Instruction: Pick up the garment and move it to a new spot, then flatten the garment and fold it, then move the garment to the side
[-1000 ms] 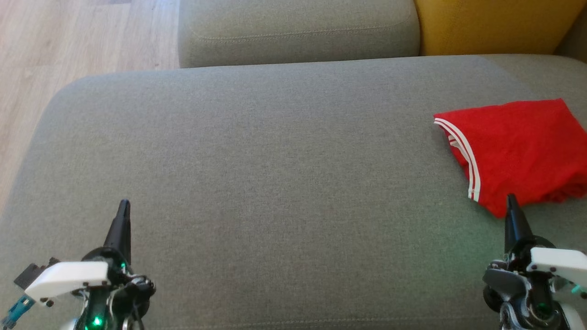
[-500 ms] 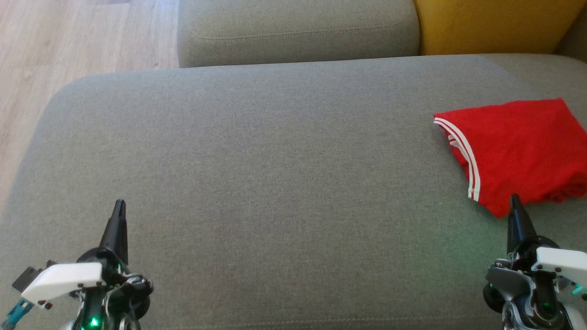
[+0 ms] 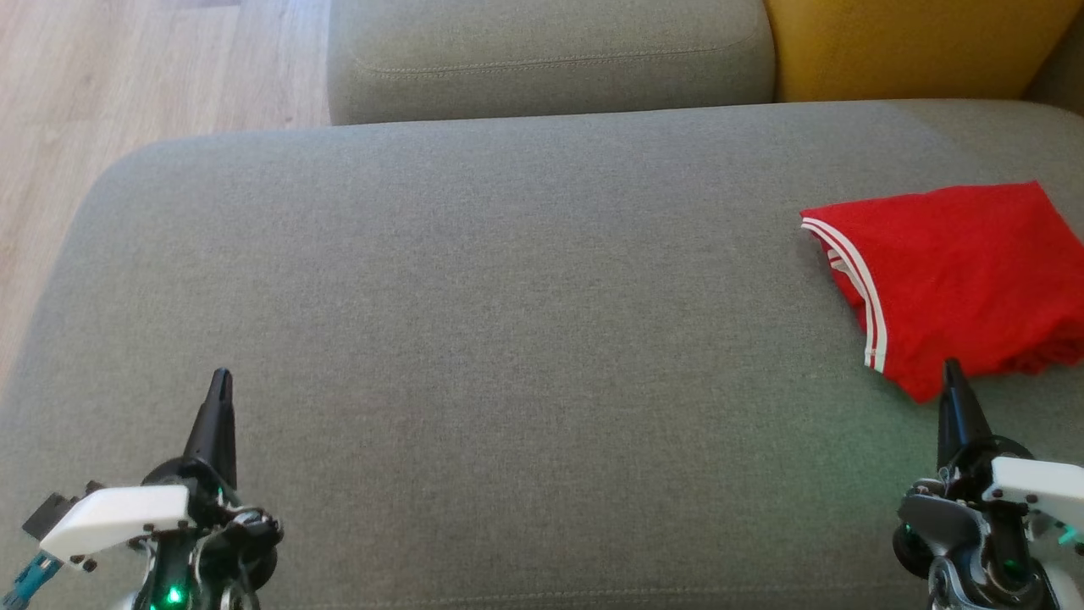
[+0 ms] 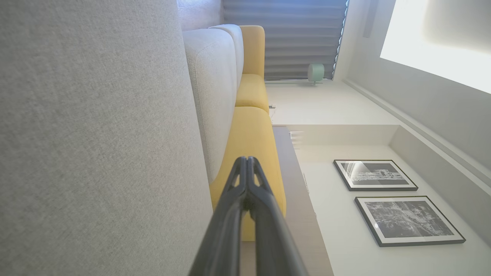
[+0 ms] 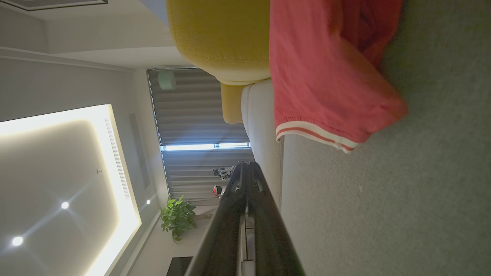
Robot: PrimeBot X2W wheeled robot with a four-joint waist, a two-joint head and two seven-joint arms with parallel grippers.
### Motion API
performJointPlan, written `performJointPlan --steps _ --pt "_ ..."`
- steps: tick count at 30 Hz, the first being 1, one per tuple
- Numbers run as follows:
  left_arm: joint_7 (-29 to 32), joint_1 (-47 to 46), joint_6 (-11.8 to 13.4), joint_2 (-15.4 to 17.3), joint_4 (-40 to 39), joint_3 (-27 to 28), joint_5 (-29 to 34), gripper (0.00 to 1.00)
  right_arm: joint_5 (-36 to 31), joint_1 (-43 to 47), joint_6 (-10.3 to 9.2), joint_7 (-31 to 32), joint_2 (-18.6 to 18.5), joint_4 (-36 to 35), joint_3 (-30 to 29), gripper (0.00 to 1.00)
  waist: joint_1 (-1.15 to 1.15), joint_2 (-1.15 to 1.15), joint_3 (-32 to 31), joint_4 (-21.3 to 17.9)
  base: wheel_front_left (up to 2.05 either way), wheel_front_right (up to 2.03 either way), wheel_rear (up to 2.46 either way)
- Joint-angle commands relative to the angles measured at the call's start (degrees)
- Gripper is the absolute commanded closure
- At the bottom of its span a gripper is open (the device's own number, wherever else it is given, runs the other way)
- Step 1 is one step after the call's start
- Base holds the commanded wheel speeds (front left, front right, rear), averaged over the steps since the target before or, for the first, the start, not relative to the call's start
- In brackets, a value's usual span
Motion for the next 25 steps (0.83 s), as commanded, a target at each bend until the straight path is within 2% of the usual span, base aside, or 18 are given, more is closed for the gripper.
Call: performJointPlan --steps 1,25 --pt "0.35 -3.3 -0.43 0.34 -1.68 1.94 -0.25 1.0 0.08 -3.07 0.21 0.51 -0.85 -1.72 1.0 1.0 0.0 0.0 0.0 0.0 0.0 0.0 0.0" --pt "0.42 -3.31 -0.43 0.28 -1.68 2.03 -0.17 1.0 -0.24 -3.1 0.21 0.82 -0.58 -1.69 0.62 1.0 0.0 0.0 0.0 0.0 0.0 0.0 0.0"
